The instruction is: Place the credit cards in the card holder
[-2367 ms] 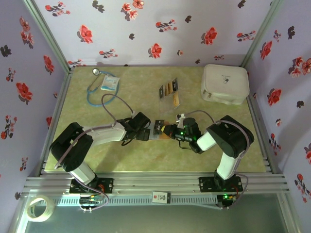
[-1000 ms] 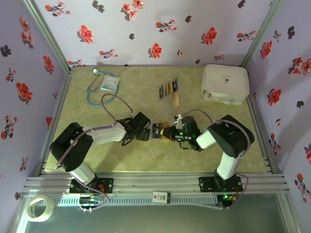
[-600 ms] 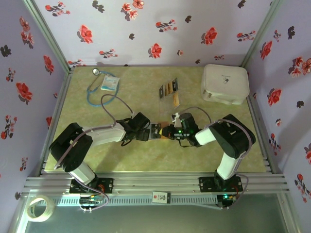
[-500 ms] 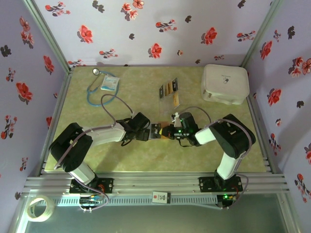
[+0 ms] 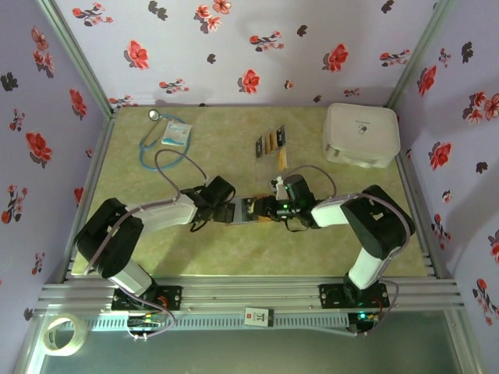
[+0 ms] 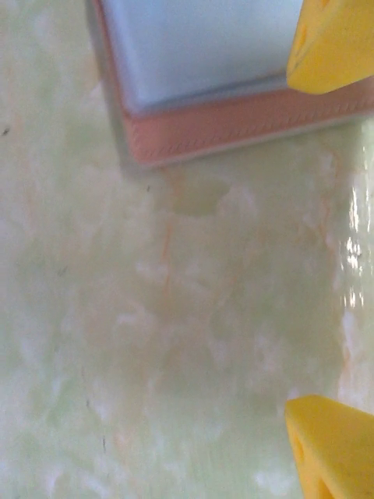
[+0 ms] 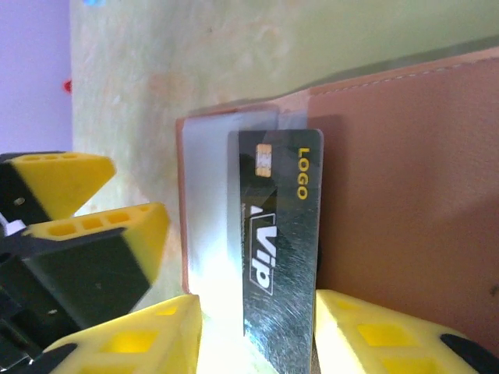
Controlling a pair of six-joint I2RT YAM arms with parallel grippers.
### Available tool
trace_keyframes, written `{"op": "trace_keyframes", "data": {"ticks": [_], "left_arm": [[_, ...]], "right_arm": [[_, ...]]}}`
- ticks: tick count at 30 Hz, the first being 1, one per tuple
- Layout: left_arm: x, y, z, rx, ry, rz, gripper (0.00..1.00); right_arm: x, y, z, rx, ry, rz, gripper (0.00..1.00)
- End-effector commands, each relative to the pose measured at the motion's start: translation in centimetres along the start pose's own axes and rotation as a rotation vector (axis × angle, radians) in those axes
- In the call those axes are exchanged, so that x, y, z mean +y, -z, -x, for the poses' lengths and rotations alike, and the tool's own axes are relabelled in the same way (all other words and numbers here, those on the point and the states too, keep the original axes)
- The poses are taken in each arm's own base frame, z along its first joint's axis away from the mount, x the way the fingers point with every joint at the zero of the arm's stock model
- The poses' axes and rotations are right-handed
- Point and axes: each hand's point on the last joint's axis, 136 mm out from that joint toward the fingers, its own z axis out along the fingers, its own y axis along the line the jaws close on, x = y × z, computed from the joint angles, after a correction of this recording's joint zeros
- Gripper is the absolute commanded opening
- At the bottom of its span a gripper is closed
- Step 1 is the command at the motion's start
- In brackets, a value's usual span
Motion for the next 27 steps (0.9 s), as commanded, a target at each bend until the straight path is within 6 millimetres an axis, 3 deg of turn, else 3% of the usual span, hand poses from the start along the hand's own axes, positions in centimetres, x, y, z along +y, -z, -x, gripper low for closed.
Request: {"op": "trace_keyframes", "data": {"ticks": [1,8,11,19,22,27], "left_arm": [[1.1,1.2,1.1,-0.013,0.030,0.008,1.00],[2.8,0.6,0.0,0.034,0.060,0.028,1.00],[2.9,0.5,-0.4,0.046,0.059,0.028,1.00],[2.9,0.1,-1.5,0.078,0.035,0.035,1.00],[2.6,-0.2,-1.5,0.085,0.024,0.038,1.00],[2.0,-0.7,-1.6,0.103,0.004,0.052,1.00]], "right_arm": [[-1.3,0.8,-0.2,0.013,0.013,-0.140,0.45],[0.7,1.6,0.8,0.017,0.111,-0.250,0.56],[1.1,2.5,1.5,-0.012,0.140,-0.308,0.55],[-0.9,3.3,2.6,0.010,0.209,-0.509,0.16],[-0.9,2.8,2.8,0.020,0.225,-0.518,0.09],[-1.3,1.8,2.8,0.043,0.242,-0.537,0.07]]}}
